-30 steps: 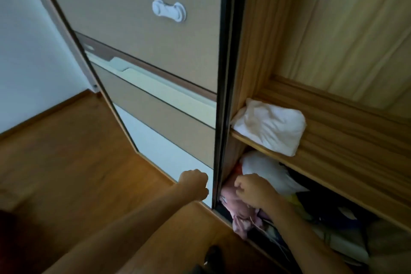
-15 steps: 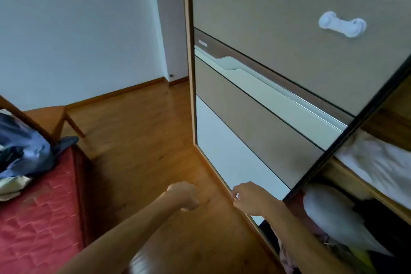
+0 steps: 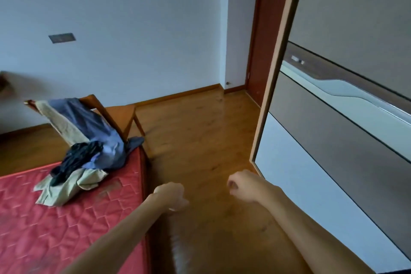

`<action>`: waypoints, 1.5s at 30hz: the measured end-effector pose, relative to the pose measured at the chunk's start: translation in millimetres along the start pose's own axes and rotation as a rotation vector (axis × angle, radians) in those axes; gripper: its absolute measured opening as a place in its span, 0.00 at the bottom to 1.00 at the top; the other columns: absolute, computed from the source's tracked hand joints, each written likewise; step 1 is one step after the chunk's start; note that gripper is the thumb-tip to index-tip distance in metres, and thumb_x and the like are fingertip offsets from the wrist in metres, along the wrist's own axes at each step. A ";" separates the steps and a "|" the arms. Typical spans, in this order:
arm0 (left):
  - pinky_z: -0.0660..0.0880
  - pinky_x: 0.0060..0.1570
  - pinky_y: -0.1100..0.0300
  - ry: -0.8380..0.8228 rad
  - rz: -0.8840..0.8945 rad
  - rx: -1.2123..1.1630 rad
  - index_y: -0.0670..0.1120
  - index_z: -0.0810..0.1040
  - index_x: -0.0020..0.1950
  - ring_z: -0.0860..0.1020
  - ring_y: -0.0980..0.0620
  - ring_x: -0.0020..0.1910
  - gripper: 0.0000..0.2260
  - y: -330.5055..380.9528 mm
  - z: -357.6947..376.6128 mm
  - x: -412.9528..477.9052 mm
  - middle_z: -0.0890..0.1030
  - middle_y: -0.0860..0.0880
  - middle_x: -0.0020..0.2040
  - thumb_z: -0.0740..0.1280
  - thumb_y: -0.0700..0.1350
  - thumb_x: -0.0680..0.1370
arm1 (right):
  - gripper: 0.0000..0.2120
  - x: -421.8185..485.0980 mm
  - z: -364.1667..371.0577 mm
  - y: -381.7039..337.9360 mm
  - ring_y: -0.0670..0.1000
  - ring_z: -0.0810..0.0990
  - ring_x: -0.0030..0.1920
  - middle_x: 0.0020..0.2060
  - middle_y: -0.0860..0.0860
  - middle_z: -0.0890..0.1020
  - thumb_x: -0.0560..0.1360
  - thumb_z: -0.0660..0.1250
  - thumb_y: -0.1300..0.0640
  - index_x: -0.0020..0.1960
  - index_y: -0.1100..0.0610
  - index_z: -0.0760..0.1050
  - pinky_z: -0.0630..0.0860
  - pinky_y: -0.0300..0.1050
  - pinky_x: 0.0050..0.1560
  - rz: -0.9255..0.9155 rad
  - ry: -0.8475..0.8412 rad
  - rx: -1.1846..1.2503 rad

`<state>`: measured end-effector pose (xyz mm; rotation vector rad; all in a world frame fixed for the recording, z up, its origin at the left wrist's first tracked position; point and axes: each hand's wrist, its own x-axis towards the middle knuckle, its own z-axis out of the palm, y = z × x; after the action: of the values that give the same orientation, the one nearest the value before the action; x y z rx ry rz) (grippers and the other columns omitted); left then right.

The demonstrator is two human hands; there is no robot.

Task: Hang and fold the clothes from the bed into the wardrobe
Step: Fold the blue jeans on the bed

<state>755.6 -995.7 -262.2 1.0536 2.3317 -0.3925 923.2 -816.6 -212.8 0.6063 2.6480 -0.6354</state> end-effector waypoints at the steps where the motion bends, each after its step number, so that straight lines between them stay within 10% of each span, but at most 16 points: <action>1: 0.76 0.56 0.51 -0.001 -0.012 -0.015 0.44 0.78 0.62 0.79 0.43 0.62 0.20 -13.0 -2.0 4.8 0.81 0.46 0.62 0.62 0.56 0.78 | 0.14 14.3 -3.9 -10.8 0.49 0.81 0.54 0.60 0.50 0.81 0.81 0.64 0.53 0.65 0.51 0.76 0.80 0.43 0.55 -0.027 -0.014 -0.016; 22: 0.79 0.55 0.49 -0.037 -0.537 -0.444 0.48 0.80 0.62 0.79 0.43 0.59 0.21 -211.3 -82.8 128.3 0.81 0.45 0.60 0.62 0.55 0.73 | 0.16 360.9 -114.0 -179.9 0.51 0.79 0.60 0.62 0.50 0.80 0.79 0.64 0.53 0.67 0.49 0.76 0.78 0.48 0.60 -0.489 -0.237 -0.159; 45: 0.74 0.47 0.54 0.029 -0.769 -1.009 0.45 0.79 0.53 0.80 0.42 0.53 0.17 -509.9 -23.5 182.7 0.83 0.45 0.49 0.57 0.55 0.81 | 0.17 616.4 21.5 -460.5 0.52 0.79 0.60 0.61 0.51 0.81 0.78 0.63 0.55 0.65 0.52 0.76 0.76 0.48 0.60 -0.545 -0.555 -0.470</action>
<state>261.1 -1207.1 -330.7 -0.3190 2.3711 0.5154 185.6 -1001.1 -333.0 -0.3884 2.2798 -0.2351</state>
